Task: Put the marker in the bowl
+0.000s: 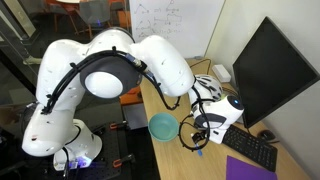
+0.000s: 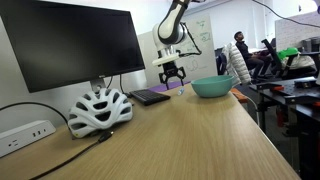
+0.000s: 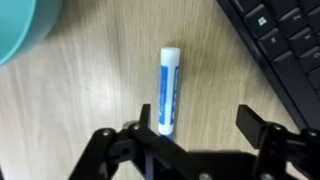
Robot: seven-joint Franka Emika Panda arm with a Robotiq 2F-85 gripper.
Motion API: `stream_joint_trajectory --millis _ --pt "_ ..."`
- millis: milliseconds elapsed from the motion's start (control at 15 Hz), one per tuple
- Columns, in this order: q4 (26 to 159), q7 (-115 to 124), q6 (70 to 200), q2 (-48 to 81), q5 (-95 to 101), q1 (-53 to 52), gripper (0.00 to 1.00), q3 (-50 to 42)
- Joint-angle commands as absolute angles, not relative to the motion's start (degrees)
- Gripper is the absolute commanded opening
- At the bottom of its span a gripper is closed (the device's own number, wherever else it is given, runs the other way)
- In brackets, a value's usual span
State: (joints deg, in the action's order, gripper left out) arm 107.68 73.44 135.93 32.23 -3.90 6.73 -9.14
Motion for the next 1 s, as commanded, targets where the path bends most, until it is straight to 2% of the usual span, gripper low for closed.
stream_joint_trajectory --millis 0,267,333,400,467,533,933 --pt "109.0 72.2 136.8 31.1 -5.7 5.3 0.88 -10.5" --pt "111.1 72.6 137.5 30.9 -5.3 4.5 0.89 -11.1" --pt "111.6 72.7 137.8 30.9 -5.5 4.4 0.86 -11.1" --pt "112.1 73.1 138.3 31.0 -5.4 4.1 0.78 -11.5" --pt "112.2 73.3 138.8 31.3 -5.6 4.0 0.61 -11.6" --pt "112.5 73.3 139.7 31.4 -6.2 4.2 0.6 -11.5" --pt "114.4 72.6 143.8 30.7 -7.9 4.0 0.14 -11.4"
